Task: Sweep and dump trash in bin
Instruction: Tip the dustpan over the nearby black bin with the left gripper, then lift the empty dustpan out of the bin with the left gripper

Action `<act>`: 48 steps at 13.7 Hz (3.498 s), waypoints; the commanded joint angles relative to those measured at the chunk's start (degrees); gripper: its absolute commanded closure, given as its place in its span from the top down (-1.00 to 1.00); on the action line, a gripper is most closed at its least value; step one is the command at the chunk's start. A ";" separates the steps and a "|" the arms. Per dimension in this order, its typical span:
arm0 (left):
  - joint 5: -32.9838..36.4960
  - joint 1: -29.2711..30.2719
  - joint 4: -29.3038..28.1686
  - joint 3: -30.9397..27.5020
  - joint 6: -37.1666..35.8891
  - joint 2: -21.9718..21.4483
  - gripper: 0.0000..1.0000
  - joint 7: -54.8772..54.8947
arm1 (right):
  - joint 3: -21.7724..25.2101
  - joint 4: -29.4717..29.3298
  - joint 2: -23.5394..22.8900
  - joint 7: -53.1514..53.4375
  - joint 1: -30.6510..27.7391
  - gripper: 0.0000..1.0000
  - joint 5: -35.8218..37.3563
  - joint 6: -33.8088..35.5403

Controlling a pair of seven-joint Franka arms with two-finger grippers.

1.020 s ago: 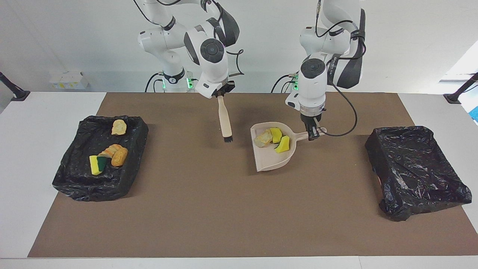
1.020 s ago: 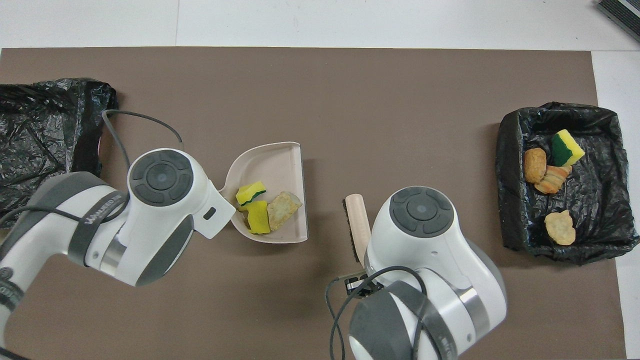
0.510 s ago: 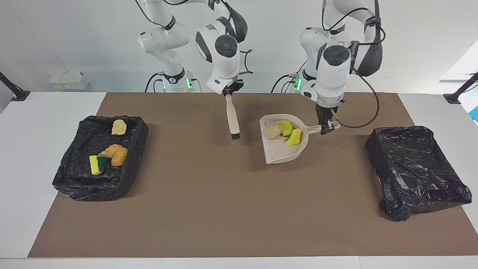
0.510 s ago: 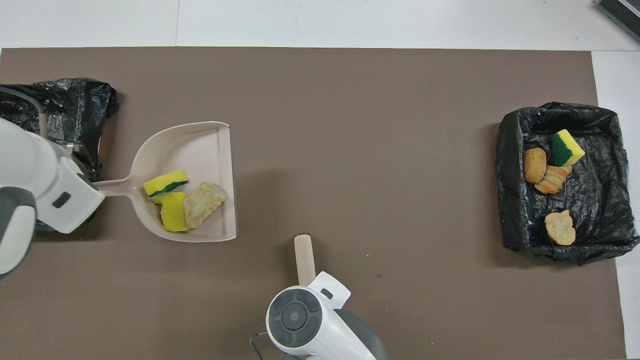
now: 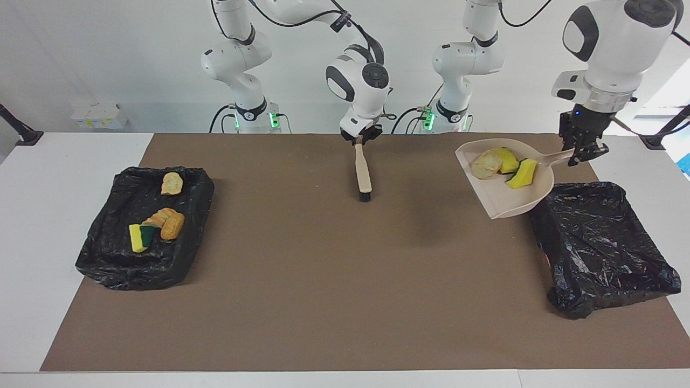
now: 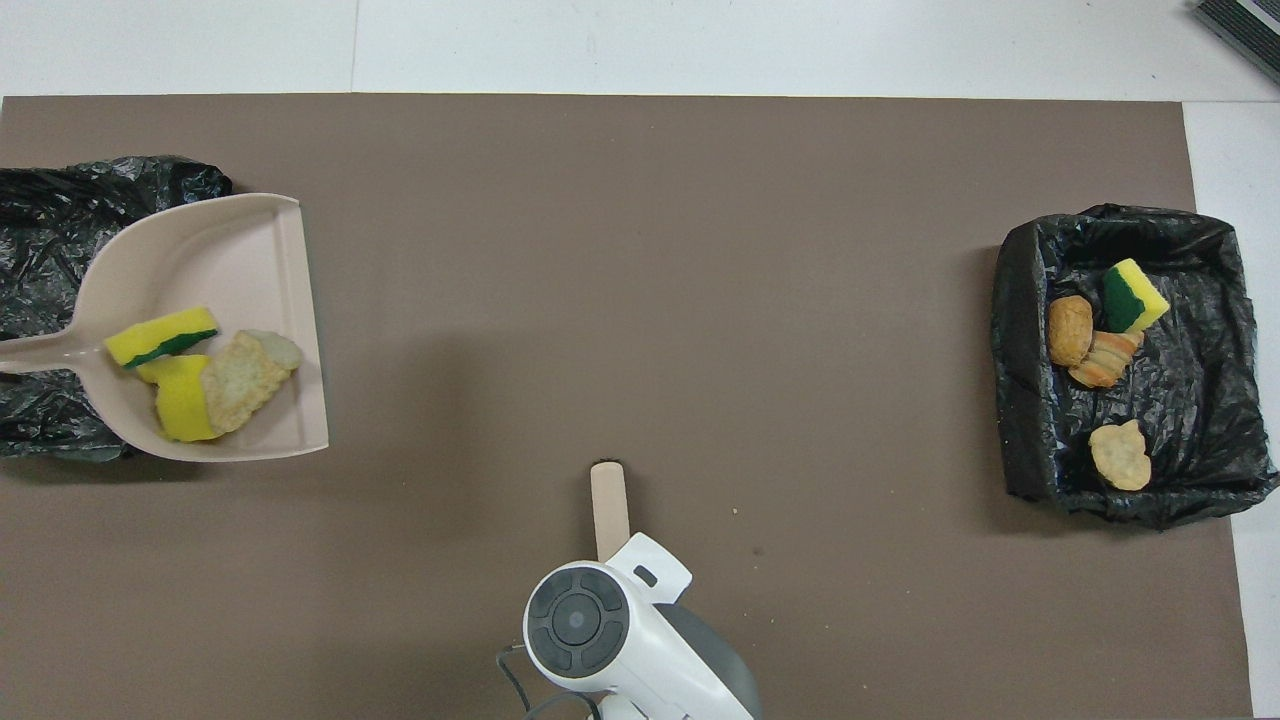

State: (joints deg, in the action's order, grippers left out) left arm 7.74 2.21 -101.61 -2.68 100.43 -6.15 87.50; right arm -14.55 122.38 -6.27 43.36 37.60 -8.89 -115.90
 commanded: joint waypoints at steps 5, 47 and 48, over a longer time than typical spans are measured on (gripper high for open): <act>-6.16 14.82 15.82 -0.22 -5.60 9.74 -1.00 14.79 | -0.22 -14.60 0.46 -4.40 -9.72 1.00 2.38 15.58; 45.81 6.67 13.46 1.88 6.89 16.26 -1.00 -12.80 | 6.11 -29.04 7.06 -41.42 -47.36 1.00 7.22 24.05; 43.08 6.58 12.93 2.49 6.36 16.08 -1.00 -12.88 | 6.02 -29.04 7.06 -41.42 -47.36 1.00 7.22 24.05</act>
State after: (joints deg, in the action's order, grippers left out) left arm 54.92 10.13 -87.94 -0.22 108.41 10.52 75.42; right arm -8.05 91.51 -0.62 0.93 -9.27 -0.85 -90.49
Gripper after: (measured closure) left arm 0.687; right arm 0.000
